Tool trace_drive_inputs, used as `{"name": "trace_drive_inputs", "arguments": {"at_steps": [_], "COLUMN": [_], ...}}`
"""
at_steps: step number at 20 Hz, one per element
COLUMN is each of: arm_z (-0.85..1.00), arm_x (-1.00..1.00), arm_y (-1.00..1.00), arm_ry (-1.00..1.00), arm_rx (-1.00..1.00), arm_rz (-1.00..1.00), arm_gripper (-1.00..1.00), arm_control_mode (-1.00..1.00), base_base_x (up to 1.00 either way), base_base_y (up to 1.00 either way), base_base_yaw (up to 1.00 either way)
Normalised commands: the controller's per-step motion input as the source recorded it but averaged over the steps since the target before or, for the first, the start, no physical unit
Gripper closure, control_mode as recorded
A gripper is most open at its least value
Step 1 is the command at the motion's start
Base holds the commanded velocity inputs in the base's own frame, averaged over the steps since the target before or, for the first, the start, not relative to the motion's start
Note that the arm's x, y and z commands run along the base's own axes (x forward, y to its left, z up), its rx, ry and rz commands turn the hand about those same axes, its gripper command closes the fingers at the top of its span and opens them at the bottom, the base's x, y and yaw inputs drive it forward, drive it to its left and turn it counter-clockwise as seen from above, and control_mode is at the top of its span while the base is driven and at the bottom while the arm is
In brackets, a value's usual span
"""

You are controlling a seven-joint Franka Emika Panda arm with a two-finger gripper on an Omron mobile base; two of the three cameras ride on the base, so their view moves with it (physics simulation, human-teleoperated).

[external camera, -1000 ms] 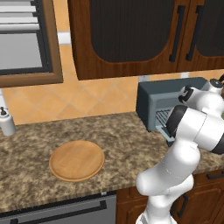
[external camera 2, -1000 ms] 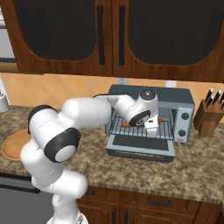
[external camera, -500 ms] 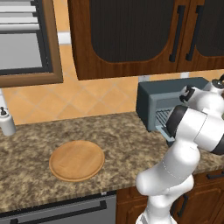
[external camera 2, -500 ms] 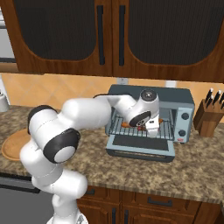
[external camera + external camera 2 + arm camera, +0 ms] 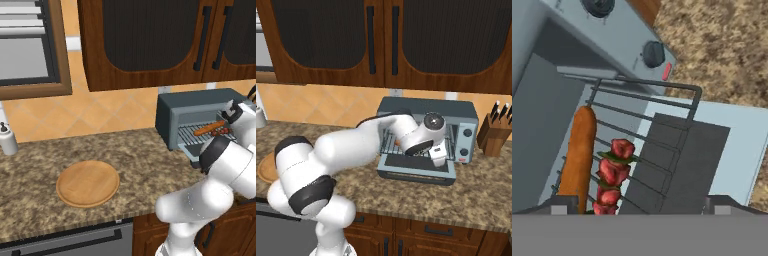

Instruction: Pick up the kebab skewer and baguette bread, and place them inside the toaster oven. Close the toaster oven door and start by setting the timer.

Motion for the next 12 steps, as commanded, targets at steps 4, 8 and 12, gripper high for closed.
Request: {"name": "trace_drive_inputs", "arguments": {"at_steps": [4,8,12], "arm_z": [0.0,0.0,0.0], "arm_x": [-0.26,-0.27,-0.28], "arm_y": [0.0,0.12,0.23], "arm_ry": [-0.04,-0.06,-0.06], "arm_rx": [-0.15,-0.29,-0.33], "arm_rz": [0.44,0.37,0.36], "arm_gripper": [-1.0,-1.0,-1.0], "arm_control_mode": [-1.0,-1.0,-1.0], "base_base_x": [0.0,0.0,0.0], "base_base_y": [0.0,0.0,0.0], "base_base_yaw": [0.0,0.0,0.0]}}
